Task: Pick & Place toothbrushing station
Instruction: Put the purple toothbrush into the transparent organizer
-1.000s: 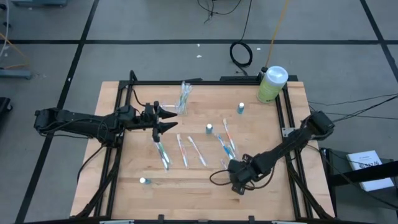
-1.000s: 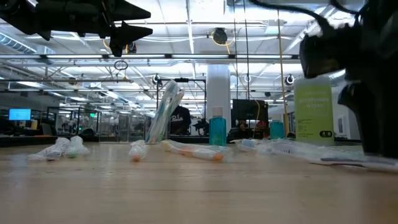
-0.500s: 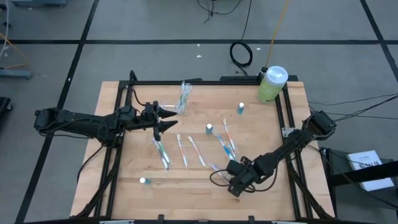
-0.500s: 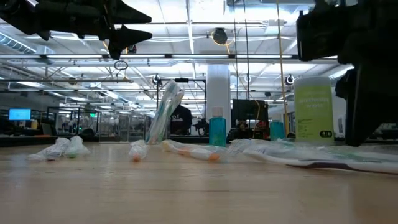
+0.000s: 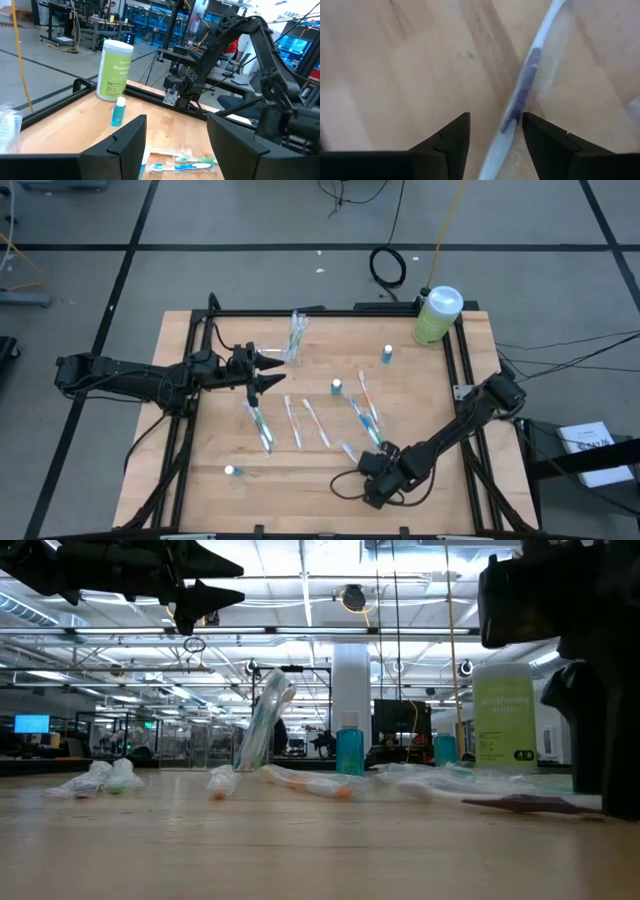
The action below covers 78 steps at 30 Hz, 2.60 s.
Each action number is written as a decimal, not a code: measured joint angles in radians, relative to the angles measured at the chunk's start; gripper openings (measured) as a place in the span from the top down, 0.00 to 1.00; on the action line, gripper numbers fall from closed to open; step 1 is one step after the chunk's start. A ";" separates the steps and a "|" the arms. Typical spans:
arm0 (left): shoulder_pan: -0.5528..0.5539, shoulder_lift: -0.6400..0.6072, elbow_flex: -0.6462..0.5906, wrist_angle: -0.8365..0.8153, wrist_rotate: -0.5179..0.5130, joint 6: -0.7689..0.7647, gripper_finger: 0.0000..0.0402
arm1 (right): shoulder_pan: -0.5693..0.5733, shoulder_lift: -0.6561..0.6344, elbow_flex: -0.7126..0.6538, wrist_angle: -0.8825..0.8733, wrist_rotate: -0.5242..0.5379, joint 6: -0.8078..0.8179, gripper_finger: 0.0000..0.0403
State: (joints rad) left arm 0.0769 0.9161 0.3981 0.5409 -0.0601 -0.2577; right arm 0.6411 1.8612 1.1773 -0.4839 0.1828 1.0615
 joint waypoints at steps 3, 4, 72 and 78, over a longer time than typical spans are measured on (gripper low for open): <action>0.000 0.000 0.000 0.000 0.000 0.000 0.46 | -0.004 0.036 0.011 0.002 -0.014 -0.008 0.59; 0.000 0.000 0.000 0.000 0.001 0.000 0.46 | -0.004 0.045 0.011 0.000 -0.019 -0.011 0.59; -0.105 0.632 0.340 0.498 -0.020 0.298 0.46 | -0.473 -0.362 -0.675 1.609 0.261 -1.258 0.96; -0.099 0.693 0.396 0.476 -0.039 0.316 0.46 | -0.473 -0.362 -0.675 1.608 0.260 -1.257 0.96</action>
State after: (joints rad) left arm -0.0224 1.6096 0.7943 1.0170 -0.0993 0.0585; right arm 0.1684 1.4990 0.5022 1.1241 0.4431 -0.1959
